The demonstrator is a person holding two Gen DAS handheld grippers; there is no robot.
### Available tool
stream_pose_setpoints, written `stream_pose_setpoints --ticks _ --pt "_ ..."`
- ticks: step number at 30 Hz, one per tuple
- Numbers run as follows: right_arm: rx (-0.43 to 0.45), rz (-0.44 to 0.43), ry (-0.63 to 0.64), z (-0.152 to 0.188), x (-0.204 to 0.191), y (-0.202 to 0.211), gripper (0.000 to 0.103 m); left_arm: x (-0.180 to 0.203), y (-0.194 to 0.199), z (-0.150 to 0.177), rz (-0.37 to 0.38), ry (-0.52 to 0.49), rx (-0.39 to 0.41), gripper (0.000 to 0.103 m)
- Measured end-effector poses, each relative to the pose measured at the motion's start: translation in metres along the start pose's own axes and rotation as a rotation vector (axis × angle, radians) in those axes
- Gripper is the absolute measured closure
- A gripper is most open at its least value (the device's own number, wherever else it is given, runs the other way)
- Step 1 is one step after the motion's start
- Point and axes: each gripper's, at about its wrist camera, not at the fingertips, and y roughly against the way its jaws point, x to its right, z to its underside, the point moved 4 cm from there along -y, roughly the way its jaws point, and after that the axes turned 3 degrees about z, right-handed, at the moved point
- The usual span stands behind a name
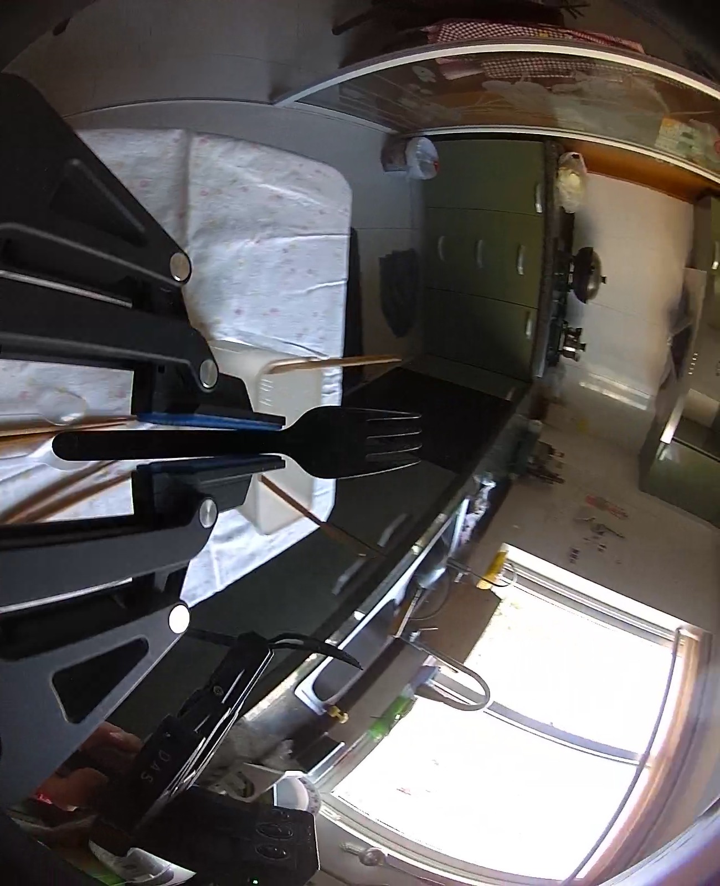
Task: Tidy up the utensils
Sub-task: 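Carry both black forks to the white holder and drop them in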
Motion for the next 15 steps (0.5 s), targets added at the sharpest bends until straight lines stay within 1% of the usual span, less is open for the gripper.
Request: stream_pose_setpoints --ticks 3,5,7,9,11,15 --pt "0.124 0.065 0.019 -0.035 -0.002 -0.01 0.093 0.004 -0.006 -0.034 0.008 -0.003 0.152 0.094" --pt "0.178 0.098 0.027 -0.052 -0.003 -0.02 0.093 0.004 -0.014 -0.051 -0.011 -0.011 0.251 0.094" --pt "0.211 0.136 0.043 -0.064 -0.002 -0.035 0.093 0.003 -0.026 -0.062 -0.03 -0.023 0.318 0.094" --pt "0.232 0.174 0.056 -0.069 -0.001 -0.054 0.093 0.0 -0.043 -0.064 -0.063 -0.027 0.329 0.094" --pt "0.222 0.209 0.069 -0.069 0.001 -0.074 0.093 -0.006 -0.063 -0.059 -0.075 -0.019 0.301 0.094" --pt "0.182 0.232 0.083 -0.058 0.011 -0.113 0.093 -0.017 -0.095 -0.04 -0.095 -0.016 0.264 0.094"
